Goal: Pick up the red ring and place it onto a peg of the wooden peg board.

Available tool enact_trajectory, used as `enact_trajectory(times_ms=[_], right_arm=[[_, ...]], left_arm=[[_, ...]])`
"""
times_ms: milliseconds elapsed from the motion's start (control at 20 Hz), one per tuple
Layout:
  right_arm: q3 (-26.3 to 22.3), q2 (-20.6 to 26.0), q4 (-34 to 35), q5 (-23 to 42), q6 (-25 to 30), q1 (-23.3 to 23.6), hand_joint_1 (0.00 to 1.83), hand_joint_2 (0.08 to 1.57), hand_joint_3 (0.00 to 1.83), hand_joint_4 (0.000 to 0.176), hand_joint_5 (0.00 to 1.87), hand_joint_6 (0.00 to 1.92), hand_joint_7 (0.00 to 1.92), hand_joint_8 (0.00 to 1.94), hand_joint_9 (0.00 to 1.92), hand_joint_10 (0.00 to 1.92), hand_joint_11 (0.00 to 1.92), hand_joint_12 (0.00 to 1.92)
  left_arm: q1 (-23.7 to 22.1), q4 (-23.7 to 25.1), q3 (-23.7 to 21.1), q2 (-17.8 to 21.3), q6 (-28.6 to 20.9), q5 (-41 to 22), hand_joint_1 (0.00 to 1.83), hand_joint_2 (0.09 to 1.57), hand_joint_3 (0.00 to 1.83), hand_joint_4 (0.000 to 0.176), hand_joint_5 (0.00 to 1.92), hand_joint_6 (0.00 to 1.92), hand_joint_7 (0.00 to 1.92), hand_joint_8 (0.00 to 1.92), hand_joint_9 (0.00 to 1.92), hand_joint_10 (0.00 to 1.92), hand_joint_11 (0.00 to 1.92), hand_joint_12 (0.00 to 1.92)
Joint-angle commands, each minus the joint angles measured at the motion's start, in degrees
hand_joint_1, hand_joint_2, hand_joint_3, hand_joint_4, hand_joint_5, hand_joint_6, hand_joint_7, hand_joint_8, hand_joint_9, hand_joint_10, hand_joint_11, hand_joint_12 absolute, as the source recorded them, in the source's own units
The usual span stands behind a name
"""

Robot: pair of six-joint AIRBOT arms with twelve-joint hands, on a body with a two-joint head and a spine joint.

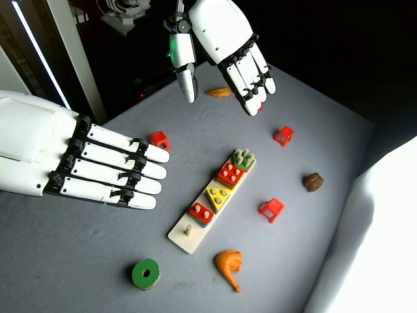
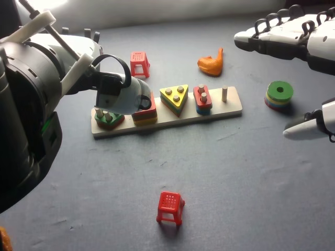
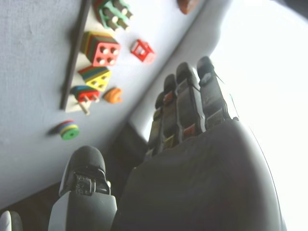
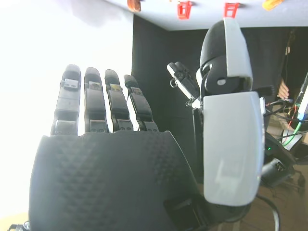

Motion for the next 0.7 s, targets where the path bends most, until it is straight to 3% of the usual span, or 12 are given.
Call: enact_trajectory(times_ms=[0, 50, 100, 150, 250, 350, 400, 500, 650], right_arm=[[-0.1, 0.1, 0.0, 5.9, 0.1, 0.7, 0.98, 0.93, 0.18, 0.0, 0.1, 0.1, 0.1, 0.03, 0.09, 0.05, 0.0, 0.49], [-0.1, 0.1, 0.0, 5.7, 0.0, 0.6, 0.98, 0.93, 0.18, 0.0, 0.1, 0.1, 0.1, 0.03, 0.09, 0.05, 0.0, 0.49], [-0.1, 0.0, 0.0, 5.6, 0.0, 0.6, 1.12, 0.95, 0.03, 0.0, 0.13, 0.02, 0.09, 0.0, 0.09, 0.01, 0.0, 0.46], [0.1, -0.2, -0.1, 5.6, -0.3, 0.6, 1.18, 0.95, 0.01, 0.0, 0.14, 0.01, 0.1, 0.0, 0.1, 0.01, 0.0, 0.51], [0.8, -0.8, -0.6, 5.4, -0.5, 0.6, 1.21, 0.97, 0.01, 0.0, 0.13, 0.0, 0.08, 0.0, 0.07, 0.0, 0.0, 0.47], [2.3, -2.1, -2.5, 5.2, -1.2, 0.4, 1.22, 0.98, 0.01, 0.0, 0.13, 0.0, 0.07, 0.0, 0.06, 0.0, 0.0, 0.46], [3.3, -2.7, -2.5, 5.2, -1.2, 0.2, 1.22, 0.94, 0.0, 0.0, 0.17, 0.01, 0.11, 0.01, 0.1, 0.01, 0.0, 0.59], [6.4, -4.6, -2.5, 4.7, -1.3, -0.2, 1.3, 0.92, 0.0, 0.0, 0.14, 0.0, 0.07, 0.0, 0.06, 0.0, 0.0, 0.49], [10.7, -6.8, -2.5, 4.0, -1.3, -0.9, 1.3, 0.92, 0.0, 0.0, 0.16, 0.0, 0.1, 0.0, 0.09, 0.01, 0.0, 0.55]], left_arm=[[-0.6, 5.8, 0.1, 0.0, 0.3, 0.2, 0.0, 1.19, 0.29, 0.0, 0.07, 0.01, 0.05, 0.05, 0.06, 0.05, 0.0, 0.27], [-0.6, 5.8, 0.0, 0.0, 0.3, 0.2, 0.0, 1.19, 0.29, 0.0, 0.07, 0.01, 0.05, 0.05, 0.06, 0.05, 0.0, 0.27], [-0.6, 5.8, 0.1, 0.0, 0.3, 0.2, 0.0, 1.31, 0.05, 0.0, 0.04, 0.0, 0.05, 0.01, 0.05, 0.01, 0.0, 0.21], [-0.5, 5.8, 0.1, 0.0, 0.3, 0.2, 0.0, 1.33, 0.01, 0.0, 0.03, 0.0, 0.04, 0.01, 0.04, 0.0, 0.0, 0.19], [-0.5, 5.8, 0.0, 0.0, 0.3, 0.2, 0.0, 1.33, 0.0, 0.0, 0.08, 0.01, 0.09, 0.01, 0.1, 0.01, 0.0, 0.37], [-0.5, 5.8, 0.0, 0.0, 0.3, 0.2, 0.0, 1.34, 0.0, 0.0, 0.09, 0.01, 0.09, 0.01, 0.09, 0.01, 0.0, 0.34], [-0.5, 5.8, 0.0, 0.0, 0.3, 0.2, 0.0, 1.33, 0.0, 0.0, 0.09, 0.0, 0.09, 0.01, 0.1, 0.01, 0.0, 0.36], [-0.4, 5.8, 0.0, 0.0, 0.3, 0.2, 0.0, 1.33, 0.0, 0.0, 0.07, 0.0, 0.08, 0.01, 0.08, 0.0, 0.0, 0.32], [-0.4, 5.8, 0.1, 0.0, 0.3, 0.2, 0.0, 1.34, 0.0, 0.0, 0.09, 0.01, 0.09, 0.0, 0.1, 0.0, 0.0, 0.33]])
